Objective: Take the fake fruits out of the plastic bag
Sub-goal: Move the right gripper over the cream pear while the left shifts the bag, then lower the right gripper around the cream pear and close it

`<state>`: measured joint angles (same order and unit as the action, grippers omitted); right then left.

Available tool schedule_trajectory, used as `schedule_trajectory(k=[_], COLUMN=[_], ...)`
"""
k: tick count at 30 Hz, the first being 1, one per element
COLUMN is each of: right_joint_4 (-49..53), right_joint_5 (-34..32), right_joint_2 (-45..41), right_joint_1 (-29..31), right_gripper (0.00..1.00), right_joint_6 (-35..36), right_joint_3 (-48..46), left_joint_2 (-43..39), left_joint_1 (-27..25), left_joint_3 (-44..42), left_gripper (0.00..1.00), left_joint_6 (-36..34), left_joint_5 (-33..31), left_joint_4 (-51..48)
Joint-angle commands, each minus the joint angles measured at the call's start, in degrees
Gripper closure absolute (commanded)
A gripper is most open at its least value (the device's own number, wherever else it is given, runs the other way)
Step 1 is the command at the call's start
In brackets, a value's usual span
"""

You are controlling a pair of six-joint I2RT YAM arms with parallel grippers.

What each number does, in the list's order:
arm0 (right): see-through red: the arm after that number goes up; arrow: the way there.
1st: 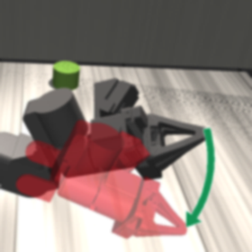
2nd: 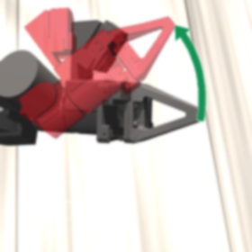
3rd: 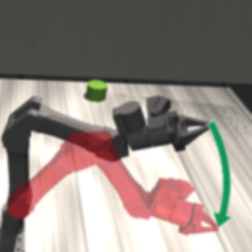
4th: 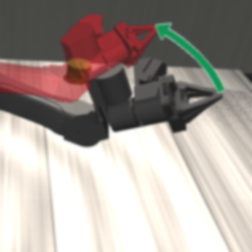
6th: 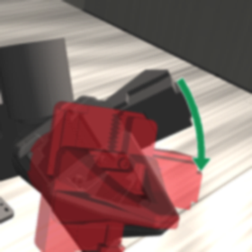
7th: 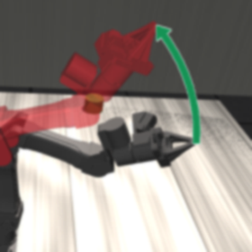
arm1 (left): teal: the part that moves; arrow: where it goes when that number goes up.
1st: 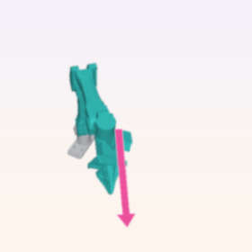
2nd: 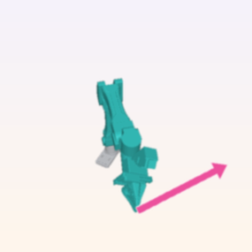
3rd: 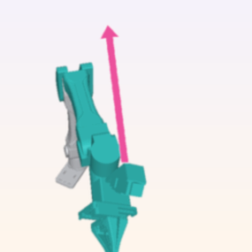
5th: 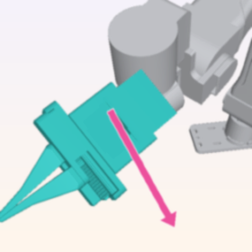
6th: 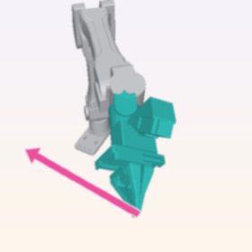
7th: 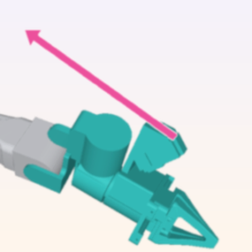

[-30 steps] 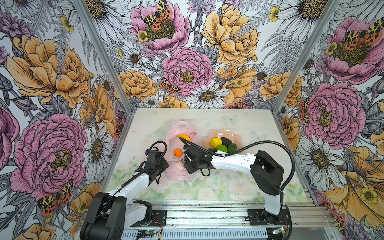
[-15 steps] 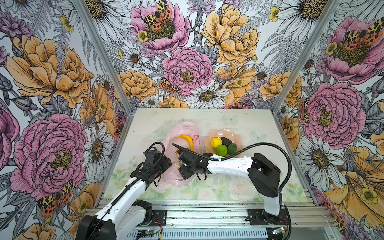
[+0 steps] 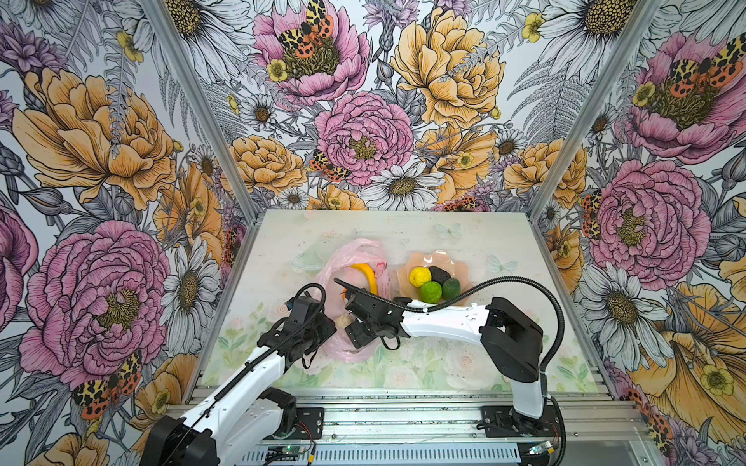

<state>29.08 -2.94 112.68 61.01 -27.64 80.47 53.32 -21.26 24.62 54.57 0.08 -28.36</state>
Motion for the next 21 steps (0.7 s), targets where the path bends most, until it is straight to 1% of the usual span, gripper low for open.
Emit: schedule_trajectory(k=[1,3,5,11,18,21], right_joint_4=[0.38,0.41,0.31,0.31,0.69,0.76], right_joint_5=[0.84,1.95,3.22,4.91,6.44,8.23], right_joint_2=[-4.39,-5.20,-5.54,-3.12,1.50,3.07], right_joint_1=[-1.85,-1.94,-1.82,-0.99,-1.94,-3.07], right_gripper=[0.19,0.20,0.20,0.21,0.24,0.24], right_joint_6=[-1.45,-1.91,-3.20,-6.84,-15.93,-19.54], right_joint_3=[1.13,1.91,2.83,6.46,11.46,12.23], left_joint_2=[0.64,0.67,0.56,0.72,0.83,0.65], left_joint_1=[-0.37,-0.37,-0.39,-0.35,-0.10,0.04], left_joint_3=[-2.62,-3.09,-3.75,-4.84,-5.04,-5.20], left_gripper=[0.59,0.64,0.67,0.70,0.74,0.74], left_joint_6=[-2.32,-2.91,-3.05,-3.51,-3.60,-3.53], left_joint_5=[-0.52,-0.26,-0.12,0.20,0.06,-0.07], left_joint_4=[0.00,1.73,3.15,6.09,7.18,7.22])
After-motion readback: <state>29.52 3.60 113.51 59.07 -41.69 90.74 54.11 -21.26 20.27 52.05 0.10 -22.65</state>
